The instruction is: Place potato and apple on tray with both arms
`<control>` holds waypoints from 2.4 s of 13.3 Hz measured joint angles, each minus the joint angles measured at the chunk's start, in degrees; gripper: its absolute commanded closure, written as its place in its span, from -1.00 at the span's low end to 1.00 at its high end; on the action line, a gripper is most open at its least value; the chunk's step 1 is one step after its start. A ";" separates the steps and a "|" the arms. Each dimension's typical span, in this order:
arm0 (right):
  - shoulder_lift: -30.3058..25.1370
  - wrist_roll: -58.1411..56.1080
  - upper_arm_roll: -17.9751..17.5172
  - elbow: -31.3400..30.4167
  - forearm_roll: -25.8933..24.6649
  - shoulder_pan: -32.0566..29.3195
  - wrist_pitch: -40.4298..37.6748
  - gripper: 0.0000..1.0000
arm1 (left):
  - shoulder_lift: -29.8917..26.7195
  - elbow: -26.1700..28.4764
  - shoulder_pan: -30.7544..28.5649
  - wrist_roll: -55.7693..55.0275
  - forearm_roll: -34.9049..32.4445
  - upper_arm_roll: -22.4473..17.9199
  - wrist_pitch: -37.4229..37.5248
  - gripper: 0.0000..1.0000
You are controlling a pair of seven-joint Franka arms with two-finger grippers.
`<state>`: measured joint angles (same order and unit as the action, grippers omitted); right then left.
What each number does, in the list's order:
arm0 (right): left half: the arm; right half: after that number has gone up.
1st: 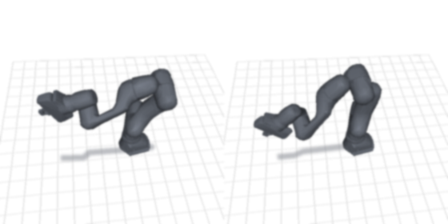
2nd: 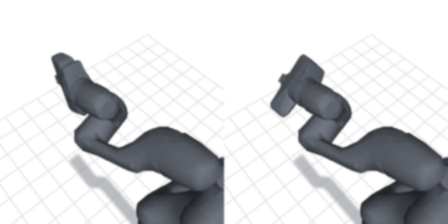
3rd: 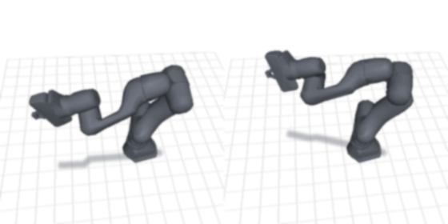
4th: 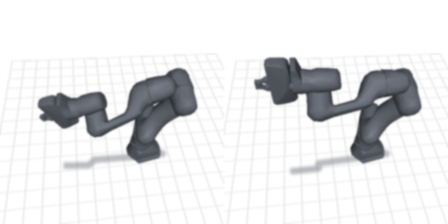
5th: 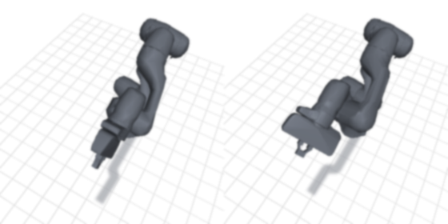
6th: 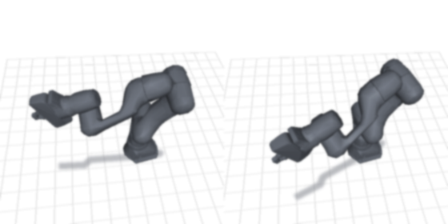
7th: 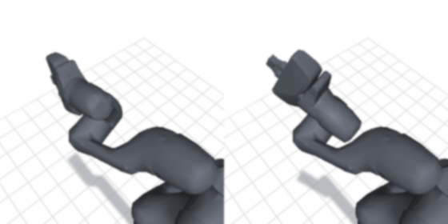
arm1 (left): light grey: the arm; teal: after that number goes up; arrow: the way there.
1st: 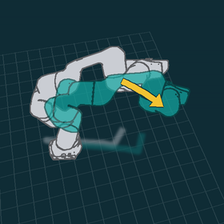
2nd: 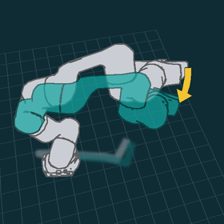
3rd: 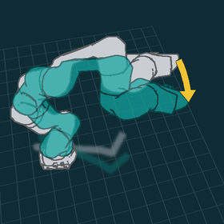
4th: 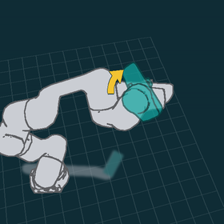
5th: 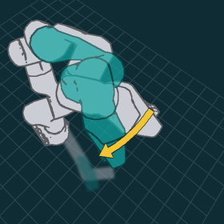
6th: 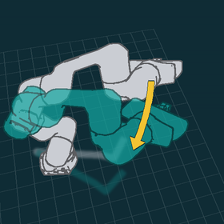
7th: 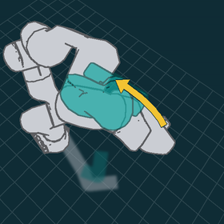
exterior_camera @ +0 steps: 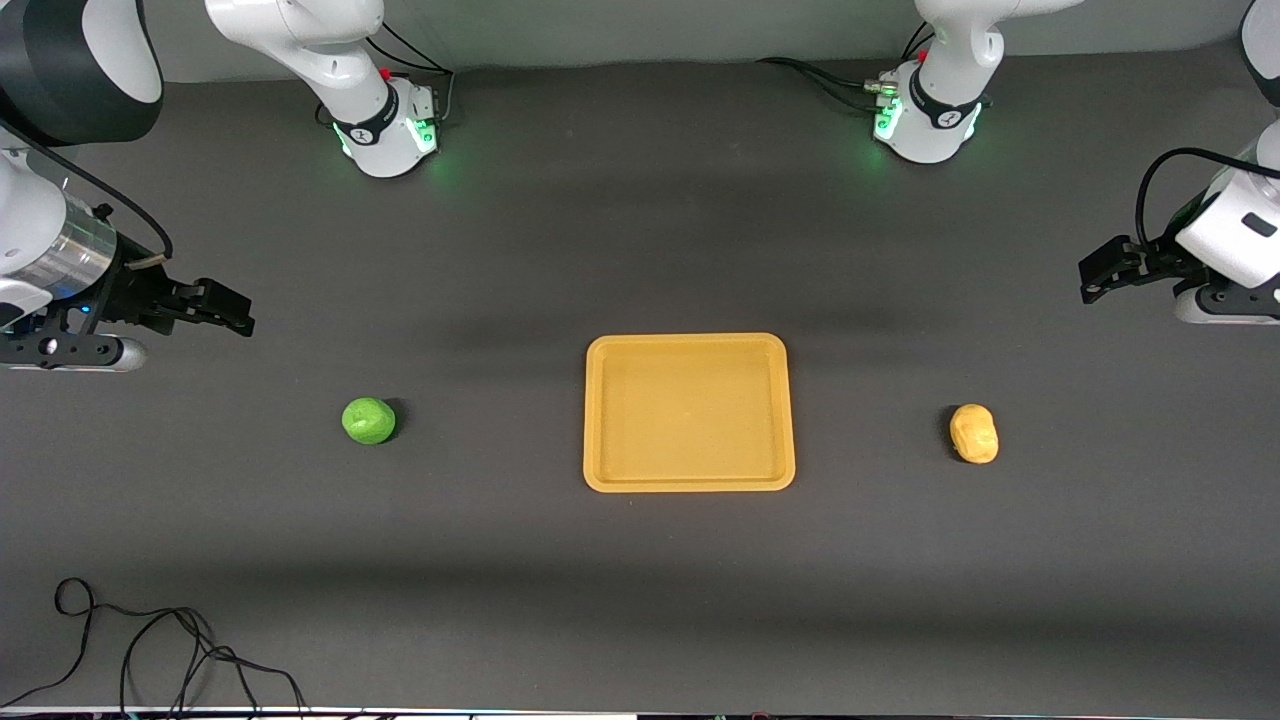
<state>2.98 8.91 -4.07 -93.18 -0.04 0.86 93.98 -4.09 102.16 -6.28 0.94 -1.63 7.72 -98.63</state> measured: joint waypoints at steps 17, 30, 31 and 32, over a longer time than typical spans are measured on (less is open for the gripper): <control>1.90 -1.05 -0.14 0.02 0.24 0.01 0.27 -1.00 | 17.30 7.74 -0.03 0.02 0.40 -0.14 -27.96 -1.00; 1.95 -1.29 0.02 4.58 0.18 -0.02 -2.07 -1.00 | 34.71 8.63 -0.08 -0.74 -3.21 -0.63 -39.64 -0.99; 2.02 -1.38 0.00 4.57 0.18 -0.01 -2.24 -1.00 | 34.97 8.74 -0.07 -0.75 -3.21 -0.63 -39.77 -0.76; 2.22 -1.40 -0.08 4.48 0.20 0.09 -2.76 -1.00 | 35.23 8.90 -0.07 -0.84 -3.21 -0.62 -40.06 -0.46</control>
<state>5.21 7.51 -4.15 -88.70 0.16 0.95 91.22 31.15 111.06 -6.34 0.10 -4.84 7.10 -138.70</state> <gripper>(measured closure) 0.000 0.004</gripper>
